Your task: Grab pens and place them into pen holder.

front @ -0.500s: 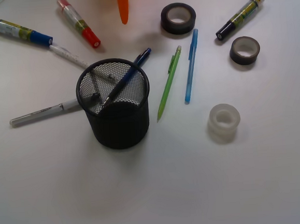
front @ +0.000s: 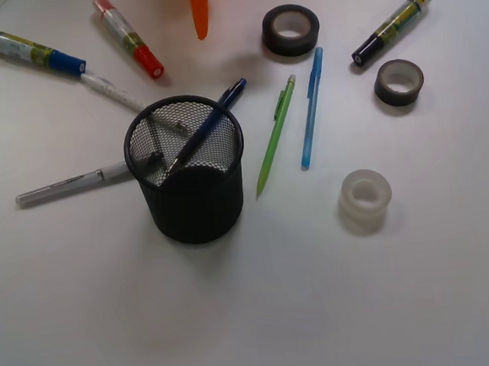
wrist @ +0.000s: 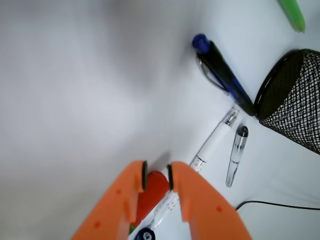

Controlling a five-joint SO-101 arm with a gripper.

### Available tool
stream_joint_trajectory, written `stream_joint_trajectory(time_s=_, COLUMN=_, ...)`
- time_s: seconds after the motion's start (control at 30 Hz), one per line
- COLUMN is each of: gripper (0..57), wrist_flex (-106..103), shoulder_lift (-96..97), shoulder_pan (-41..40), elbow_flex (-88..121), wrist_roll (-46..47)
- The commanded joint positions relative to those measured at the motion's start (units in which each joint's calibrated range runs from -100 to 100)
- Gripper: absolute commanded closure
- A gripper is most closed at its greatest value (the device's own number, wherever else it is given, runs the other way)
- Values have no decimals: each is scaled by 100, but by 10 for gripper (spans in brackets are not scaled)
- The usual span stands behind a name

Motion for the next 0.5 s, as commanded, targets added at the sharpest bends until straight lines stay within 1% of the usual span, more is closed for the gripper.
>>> stream_joint_trajectory(time_s=0.0, gripper=522, wrist_flex=98, shoulder_lift=23, shoulder_pan=25, elbow_flex=-24, wrist_roll=-15)
stream_joint_trajectory(time_s=0.23, gripper=522, wrist_flex=-602, shoulder_lift=159, shoulder_pan=85, elbow_flex=-260, wrist_roll=-68)
stream_joint_trajectory(time_s=0.4, gripper=520, wrist_flex=-725, shoulder_lift=1442, shoulder_pan=392, elbow_flex=-1474, wrist_roll=-1035)
stream_joint_trajectory(time_s=0.47, gripper=520, wrist_flex=-777, shoulder_lift=2258, shoulder_pan=624, elbow_flex=-1963, wrist_roll=-1148)
